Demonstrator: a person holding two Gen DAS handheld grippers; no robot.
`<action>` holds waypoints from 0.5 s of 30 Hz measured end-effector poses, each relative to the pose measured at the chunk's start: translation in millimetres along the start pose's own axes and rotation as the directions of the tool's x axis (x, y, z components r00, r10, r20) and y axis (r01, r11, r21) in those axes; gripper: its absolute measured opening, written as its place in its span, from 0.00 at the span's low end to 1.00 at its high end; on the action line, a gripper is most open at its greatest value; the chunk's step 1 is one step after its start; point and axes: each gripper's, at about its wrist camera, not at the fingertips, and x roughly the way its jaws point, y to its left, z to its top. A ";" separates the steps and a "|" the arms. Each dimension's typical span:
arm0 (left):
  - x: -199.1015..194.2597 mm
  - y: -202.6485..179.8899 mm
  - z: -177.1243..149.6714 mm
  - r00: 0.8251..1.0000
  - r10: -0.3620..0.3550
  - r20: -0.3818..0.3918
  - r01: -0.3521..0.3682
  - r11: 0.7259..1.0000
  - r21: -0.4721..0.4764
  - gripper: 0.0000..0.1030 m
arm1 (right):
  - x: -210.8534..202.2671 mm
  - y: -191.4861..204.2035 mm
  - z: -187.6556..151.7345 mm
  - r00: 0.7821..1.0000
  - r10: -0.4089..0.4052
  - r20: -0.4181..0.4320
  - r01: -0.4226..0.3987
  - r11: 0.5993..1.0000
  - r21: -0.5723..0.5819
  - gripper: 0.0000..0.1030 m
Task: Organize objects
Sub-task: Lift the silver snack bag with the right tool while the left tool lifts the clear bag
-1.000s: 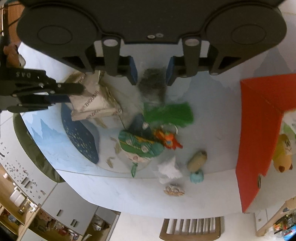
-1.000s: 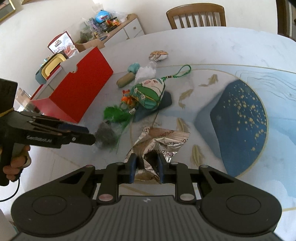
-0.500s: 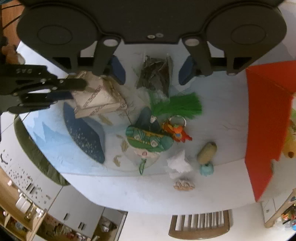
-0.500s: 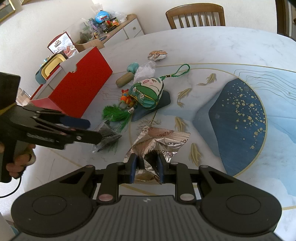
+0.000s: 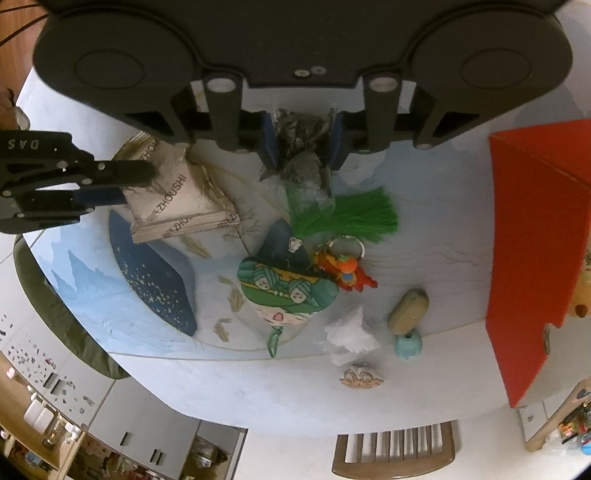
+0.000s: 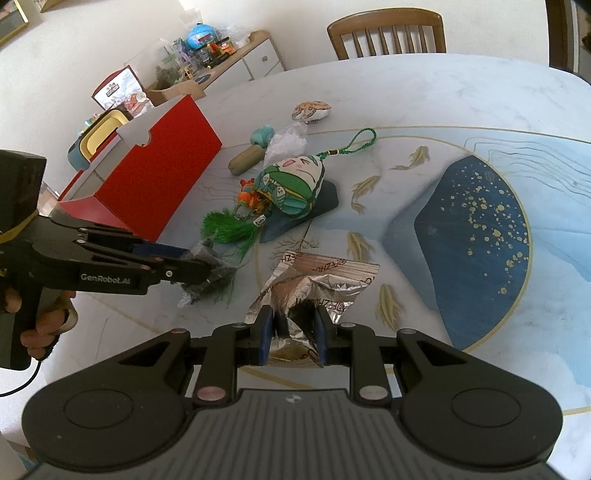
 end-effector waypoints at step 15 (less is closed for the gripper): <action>-60.7 19.6 -4.4 0.994 -0.035 0.103 0.045 0.994 -0.096 0.25 | -19.3 24.1 11.1 1.000 0.017 0.027 -0.016 1.000 -0.026 0.10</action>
